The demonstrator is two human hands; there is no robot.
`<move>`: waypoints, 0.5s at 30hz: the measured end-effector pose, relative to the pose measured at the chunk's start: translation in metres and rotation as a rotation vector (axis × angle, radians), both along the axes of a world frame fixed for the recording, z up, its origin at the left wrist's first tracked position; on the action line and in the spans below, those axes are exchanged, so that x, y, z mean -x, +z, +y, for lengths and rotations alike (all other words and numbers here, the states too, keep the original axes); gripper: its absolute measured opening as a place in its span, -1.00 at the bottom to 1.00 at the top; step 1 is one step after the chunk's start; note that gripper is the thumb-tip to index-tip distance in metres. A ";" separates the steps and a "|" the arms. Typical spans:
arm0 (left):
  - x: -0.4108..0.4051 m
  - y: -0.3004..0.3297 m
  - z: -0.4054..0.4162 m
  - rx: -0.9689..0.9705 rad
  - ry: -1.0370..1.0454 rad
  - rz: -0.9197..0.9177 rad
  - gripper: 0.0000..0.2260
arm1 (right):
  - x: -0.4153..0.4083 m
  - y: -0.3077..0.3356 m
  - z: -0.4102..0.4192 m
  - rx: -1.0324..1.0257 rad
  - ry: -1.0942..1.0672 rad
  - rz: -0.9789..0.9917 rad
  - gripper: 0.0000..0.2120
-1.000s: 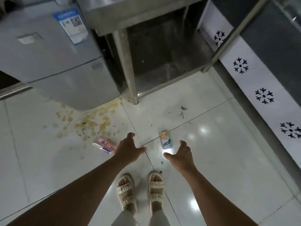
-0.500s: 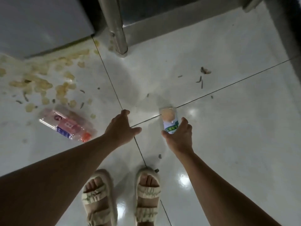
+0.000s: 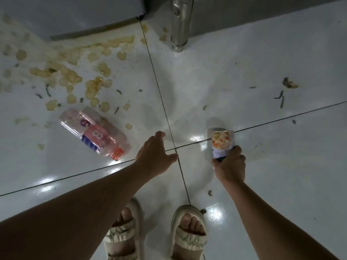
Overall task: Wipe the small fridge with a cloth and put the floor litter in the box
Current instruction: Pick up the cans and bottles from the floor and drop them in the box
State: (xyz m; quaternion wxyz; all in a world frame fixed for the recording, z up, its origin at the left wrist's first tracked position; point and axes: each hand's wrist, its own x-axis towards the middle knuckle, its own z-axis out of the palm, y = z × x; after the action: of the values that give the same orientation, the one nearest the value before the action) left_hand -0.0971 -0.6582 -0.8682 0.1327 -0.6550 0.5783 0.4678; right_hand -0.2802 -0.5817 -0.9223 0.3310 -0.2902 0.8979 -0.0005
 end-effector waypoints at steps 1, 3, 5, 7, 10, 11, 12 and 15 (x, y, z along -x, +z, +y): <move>-0.006 0.005 -0.002 0.007 0.022 0.003 -0.34 | -0.008 0.005 -0.002 0.008 0.021 -0.010 -0.31; -0.019 0.017 -0.004 0.027 0.074 0.011 -0.36 | -0.026 0.017 -0.006 0.020 0.066 -0.043 -0.31; -0.035 0.026 -0.004 0.055 0.135 -0.007 -0.37 | -0.050 0.028 -0.013 0.028 0.132 -0.081 -0.30; -0.054 0.032 -0.003 0.091 0.215 -0.055 -0.37 | -0.076 0.038 -0.022 0.037 0.179 -0.118 -0.30; -0.082 0.032 0.000 0.158 0.364 -0.156 -0.35 | -0.115 0.046 -0.036 0.060 0.251 -0.169 -0.35; -0.091 0.030 0.001 0.167 0.406 -0.185 -0.33 | -0.128 0.046 -0.041 0.069 0.277 -0.183 -0.36; -0.099 0.027 0.001 0.169 0.440 -0.208 -0.30 | -0.139 0.047 -0.045 0.078 0.304 -0.194 -0.36; -0.120 0.014 -0.001 0.160 0.566 -0.236 -0.22 | -0.166 0.042 -0.057 0.114 0.361 -0.213 -0.36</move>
State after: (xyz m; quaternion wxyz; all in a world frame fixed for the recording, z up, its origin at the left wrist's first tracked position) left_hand 0.0232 -0.6594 -0.8542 0.0114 -0.8482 0.3886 0.3598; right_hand -0.1143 -0.6385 -0.8802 0.4018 -0.4630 0.7897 -0.0227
